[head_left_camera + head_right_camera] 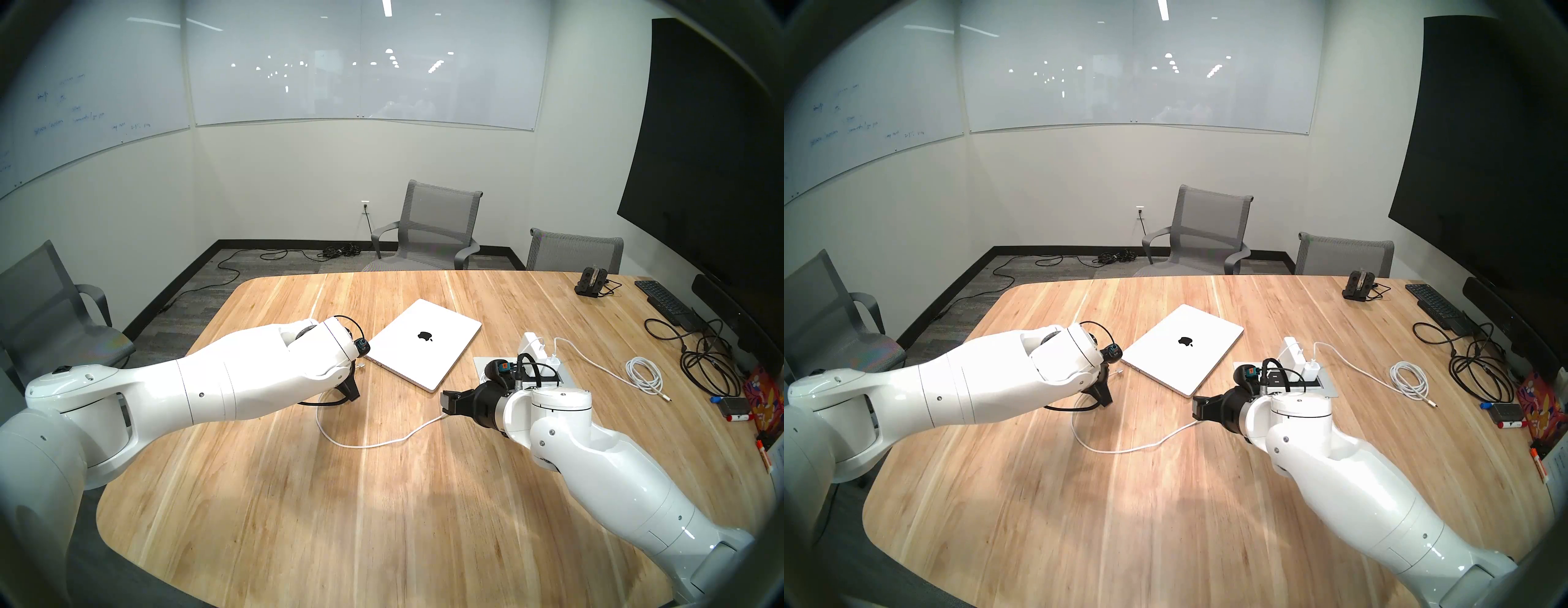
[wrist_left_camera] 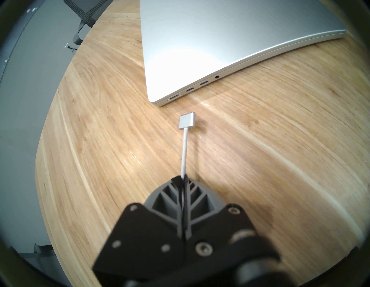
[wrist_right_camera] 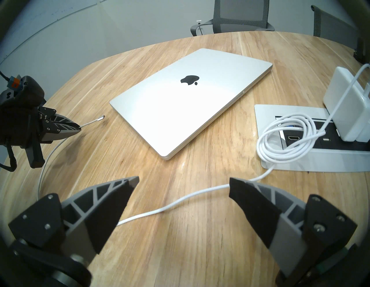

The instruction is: Plug the charging cable into the port of a MacBook

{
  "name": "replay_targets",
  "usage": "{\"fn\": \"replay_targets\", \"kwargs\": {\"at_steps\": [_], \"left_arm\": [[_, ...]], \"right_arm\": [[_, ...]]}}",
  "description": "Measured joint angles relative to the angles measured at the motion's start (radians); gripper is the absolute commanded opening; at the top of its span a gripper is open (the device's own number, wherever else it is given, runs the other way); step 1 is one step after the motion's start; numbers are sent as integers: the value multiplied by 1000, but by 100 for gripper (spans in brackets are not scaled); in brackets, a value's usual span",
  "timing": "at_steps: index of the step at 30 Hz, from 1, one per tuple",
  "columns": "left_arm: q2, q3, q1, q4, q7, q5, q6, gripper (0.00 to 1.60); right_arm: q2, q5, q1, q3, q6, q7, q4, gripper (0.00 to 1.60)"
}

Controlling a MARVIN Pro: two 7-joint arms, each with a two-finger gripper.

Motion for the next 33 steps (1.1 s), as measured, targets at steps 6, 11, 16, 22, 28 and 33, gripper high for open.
{"fn": "replay_targets", "kwargs": {"at_steps": [6, 11, 16, 22, 28, 33], "left_arm": [[0, 0, 0, -11, 18, -8, 0, 0], [-1, 1, 1, -19, 37, -15, 0, 0], [-2, 15, 1, -26, 62, -20, 0, 0], [-8, 64, -10, -27, 100, -31, 0, 0], [-17, 104, -22, -25, 139, -44, 0, 0], [-26, 127, -33, -19, 168, -55, 0, 0]], "right_arm": [[0, 0, 0, 0, 0, 0, 0, 160], [0, 0, 0, 0, 0, 0, 0, 160], [0, 0, 0, 0, 0, 0, 0, 160], [0, 0, 0, 0, 0, 0, 0, 160], [0, 0, 0, 0, 0, 0, 0, 160], [0, 0, 0, 0, 0, 0, 0, 160]]}}
